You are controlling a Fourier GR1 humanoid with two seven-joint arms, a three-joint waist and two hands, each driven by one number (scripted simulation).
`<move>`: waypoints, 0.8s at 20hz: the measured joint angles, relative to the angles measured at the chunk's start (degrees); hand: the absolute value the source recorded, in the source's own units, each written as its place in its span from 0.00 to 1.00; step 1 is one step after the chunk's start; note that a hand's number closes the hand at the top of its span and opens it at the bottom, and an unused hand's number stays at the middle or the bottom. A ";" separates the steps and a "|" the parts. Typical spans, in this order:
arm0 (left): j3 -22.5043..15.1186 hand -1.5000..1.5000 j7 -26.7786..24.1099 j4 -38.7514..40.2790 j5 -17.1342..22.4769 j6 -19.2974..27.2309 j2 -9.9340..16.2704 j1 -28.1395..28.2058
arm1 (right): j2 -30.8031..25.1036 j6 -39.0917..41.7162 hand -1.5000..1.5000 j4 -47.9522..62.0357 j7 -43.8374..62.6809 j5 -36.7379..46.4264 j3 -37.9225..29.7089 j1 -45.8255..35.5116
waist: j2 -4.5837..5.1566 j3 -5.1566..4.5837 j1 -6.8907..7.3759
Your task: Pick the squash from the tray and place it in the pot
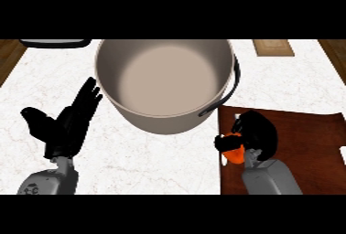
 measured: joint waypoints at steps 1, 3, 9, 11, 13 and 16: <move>0.00 0.50 0.03 0.17 -0.07 0.12 -0.09 -0.27 | 0.45 -1.09 1.00 -0.69 2.01 2.19 1.56 -0.40 | -0.04 -0.02 -0.07; 0.18 0.50 -0.21 0.73 -0.14 0.10 0.01 -0.32 | 1.03 -2.28 1.00 -2.38 5.07 6.69 4.47 -0.81 | -0.14 -0.07 -0.34; 0.27 0.50 0.26 0.68 0.11 -0.17 0.19 -0.45 | 1.67 -2.72 1.00 -8.64 9.86 17.36 11.32 -4.35 | -0.41 -0.07 -0.41; 0.31 0.50 0.16 0.85 0.07 -0.04 0.05 -0.44 | 1.73 -2.20 1.00 -11.28 10.46 20.03 12.90 -6.13 | -0.45 -0.06 -0.46; -0.04 0.50 0.27 0.54 -0.05 0.10 -0.25 -0.12 | 1.76 -1.34 1.00 -13.40 10.81 23.16 14.28 -8.19 | -0.53 -0.06 -0.36; -0.50 0.50 0.26 0.59 -0.35 0.20 -0.55 -0.31 | 1.74 0.55 1.00 -15.43 11.03 26.79 16.63 -13.24 | -0.48 -0.08 0.08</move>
